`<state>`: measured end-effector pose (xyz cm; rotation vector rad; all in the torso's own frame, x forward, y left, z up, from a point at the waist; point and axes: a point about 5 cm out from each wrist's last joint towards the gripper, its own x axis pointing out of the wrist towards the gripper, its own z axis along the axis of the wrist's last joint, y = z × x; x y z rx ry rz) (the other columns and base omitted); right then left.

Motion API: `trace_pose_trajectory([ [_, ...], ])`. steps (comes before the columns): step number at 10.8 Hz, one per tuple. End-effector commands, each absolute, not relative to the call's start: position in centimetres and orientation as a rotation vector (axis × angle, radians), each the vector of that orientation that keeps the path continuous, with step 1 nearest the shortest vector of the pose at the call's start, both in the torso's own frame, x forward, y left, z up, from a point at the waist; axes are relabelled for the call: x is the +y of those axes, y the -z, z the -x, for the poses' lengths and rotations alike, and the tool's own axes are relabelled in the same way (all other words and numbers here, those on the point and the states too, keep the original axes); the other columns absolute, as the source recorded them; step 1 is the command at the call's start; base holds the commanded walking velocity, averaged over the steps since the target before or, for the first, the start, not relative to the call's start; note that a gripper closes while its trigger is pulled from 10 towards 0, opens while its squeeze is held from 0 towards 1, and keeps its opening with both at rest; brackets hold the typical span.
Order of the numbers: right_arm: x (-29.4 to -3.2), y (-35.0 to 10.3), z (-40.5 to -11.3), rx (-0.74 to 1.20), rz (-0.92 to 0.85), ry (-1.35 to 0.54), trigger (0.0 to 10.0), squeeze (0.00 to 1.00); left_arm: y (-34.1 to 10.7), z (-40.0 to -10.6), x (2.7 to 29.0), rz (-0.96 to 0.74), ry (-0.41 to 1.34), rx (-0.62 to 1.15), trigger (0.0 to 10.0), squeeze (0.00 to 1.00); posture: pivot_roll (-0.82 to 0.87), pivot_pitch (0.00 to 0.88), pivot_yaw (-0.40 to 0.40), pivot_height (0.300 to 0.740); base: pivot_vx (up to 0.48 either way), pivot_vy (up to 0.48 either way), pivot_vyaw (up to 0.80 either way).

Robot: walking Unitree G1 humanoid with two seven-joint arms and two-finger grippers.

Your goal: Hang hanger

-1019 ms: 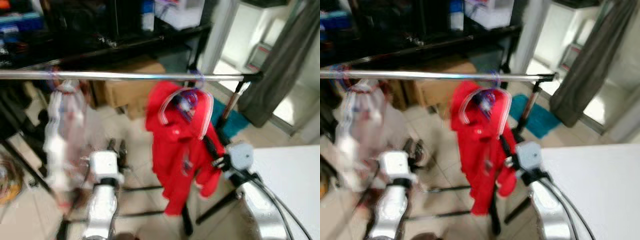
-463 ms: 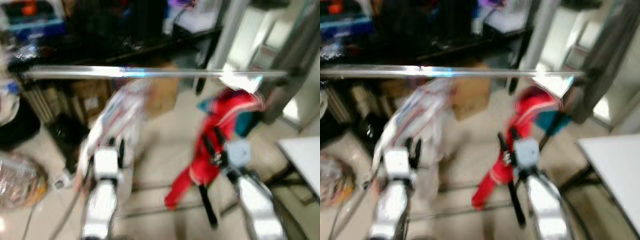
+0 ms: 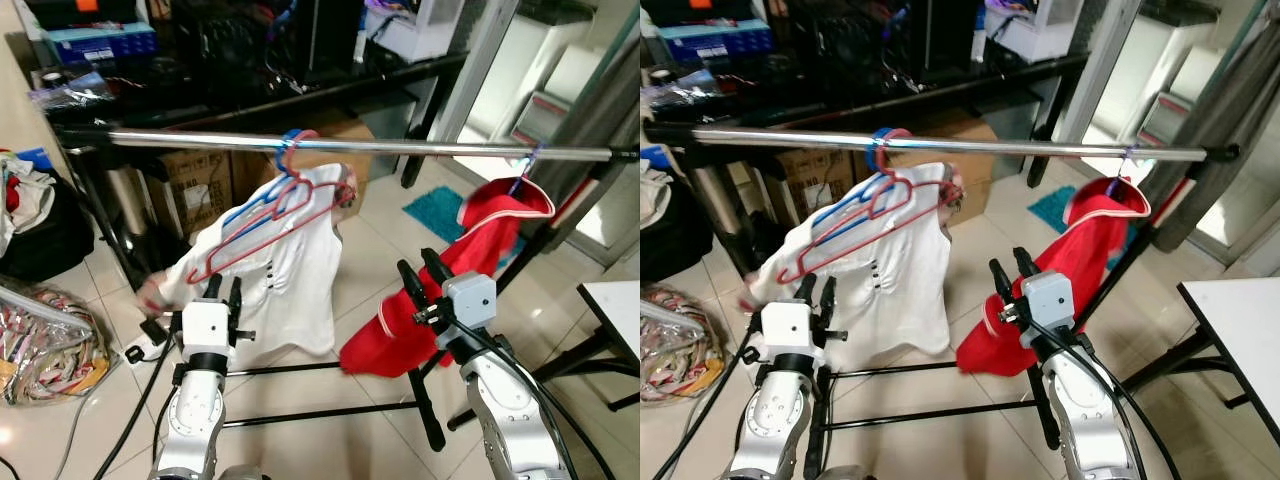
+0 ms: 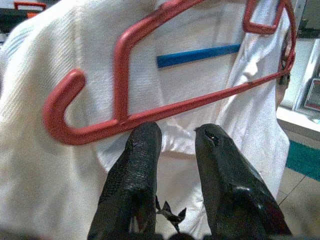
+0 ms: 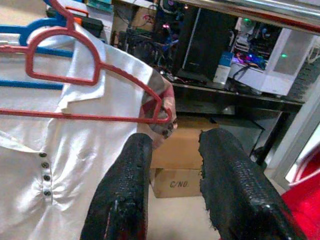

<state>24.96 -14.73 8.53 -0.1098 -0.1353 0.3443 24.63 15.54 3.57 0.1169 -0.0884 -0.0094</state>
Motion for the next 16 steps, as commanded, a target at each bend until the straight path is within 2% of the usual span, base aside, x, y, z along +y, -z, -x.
trace_pose_trajectory([
  [1,-15.2,-8.6,-25.3,-0.134,0.114,-0.322,10.0,0.0,-4.0,-24.8,15.1,-0.124,0.022,-0.116,10.0,0.0,0.18,0.005,-0.056,0.74,0.0,0.0,0.0],
  [5,-15.3,-10.0,-26.6,-0.172,0.095,-0.298,10.0,0.0,-5.5,-25.0,15.1,-0.24,0.065,-0.195,10.0,0.0,0.21,0.008,-0.065,0.74,0.0,0.0,0.0],
  [7,-15.0,-10.1,-26.9,-0.177,0.085,-0.299,10.0,0.0,-5.1,-25.5,15.0,-0.262,0.094,-0.155,10.0,0.0,0.22,0.009,-0.065,0.74,0.0,0.0,0.0],
  [9,-15.0,-10.1,-27.0,-0.173,0.077,-0.293,10.0,0.0,-7.1,-25.8,15.3,-0.322,0.105,-0.269,10.0,0.0,0.22,0.009,-0.063,0.74,0.0,0.0,0.0],
  [11,-15.0,-9.9,-27.1,-0.166,0.065,-0.277,10.0,0.0,-8.4,-25.9,14.5,-0.476,0.221,-0.365,10.0,0.0,0.21,0.008,-0.061,0.74,0.0,0.0,0.0],
  [14,-14.9,-9.8,-27.3,-0.162,0.063,-0.278,10.0,0.0,-10.0,-26.1,14.9,-0.511,0.161,-0.449,10.0,0.0,0.22,0.001,-0.063,0.74,0.0,0.0,0.0],
  [16,-14.5,-9.7,-27.5,-0.157,0.059,-0.286,10.0,0.0,-9.4,-26.5,14.3,-0.506,0.217,-0.409,10.0,0.0,0.23,0.0,-0.065,0.74,0.0,0.0,0.0],
])
